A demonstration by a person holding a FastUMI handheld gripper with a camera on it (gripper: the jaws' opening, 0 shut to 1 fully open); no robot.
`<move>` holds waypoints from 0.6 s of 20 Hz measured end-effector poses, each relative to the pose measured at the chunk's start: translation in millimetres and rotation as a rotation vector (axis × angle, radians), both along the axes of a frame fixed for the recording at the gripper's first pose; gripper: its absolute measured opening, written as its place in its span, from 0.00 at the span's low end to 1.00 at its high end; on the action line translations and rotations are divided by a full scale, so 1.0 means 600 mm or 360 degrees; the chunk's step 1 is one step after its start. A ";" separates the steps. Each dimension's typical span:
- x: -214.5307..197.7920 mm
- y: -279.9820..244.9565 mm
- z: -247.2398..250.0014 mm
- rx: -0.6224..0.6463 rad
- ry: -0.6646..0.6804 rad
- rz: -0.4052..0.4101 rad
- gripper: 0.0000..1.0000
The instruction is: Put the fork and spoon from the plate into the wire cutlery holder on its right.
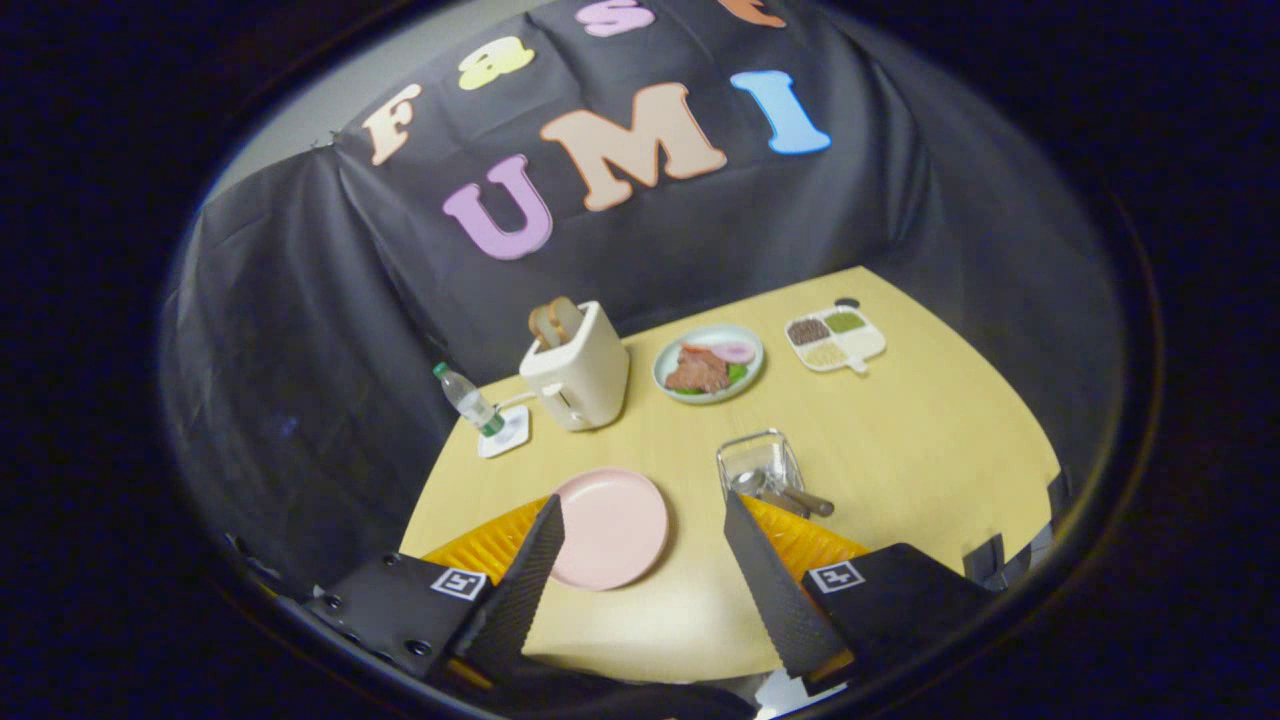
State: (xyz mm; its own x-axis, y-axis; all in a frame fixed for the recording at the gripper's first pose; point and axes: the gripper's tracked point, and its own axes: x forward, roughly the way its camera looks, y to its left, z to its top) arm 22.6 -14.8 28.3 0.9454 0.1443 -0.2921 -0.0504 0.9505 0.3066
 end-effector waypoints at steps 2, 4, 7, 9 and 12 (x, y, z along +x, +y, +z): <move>0.005 0.004 0.036 -0.0019 -0.0148 -0.0016 1.00; 0.007 0.000 0.071 -0.0056 -0.0288 -0.0041 1.00; 0.006 -0.003 0.120 -0.0098 -0.0488 -0.0068 1.00; 0.001 0.000 0.146 -0.0108 -0.0599 -0.0065 1.00; -0.011 -0.013 0.154 -0.0176 -0.0662 -0.0073 1.00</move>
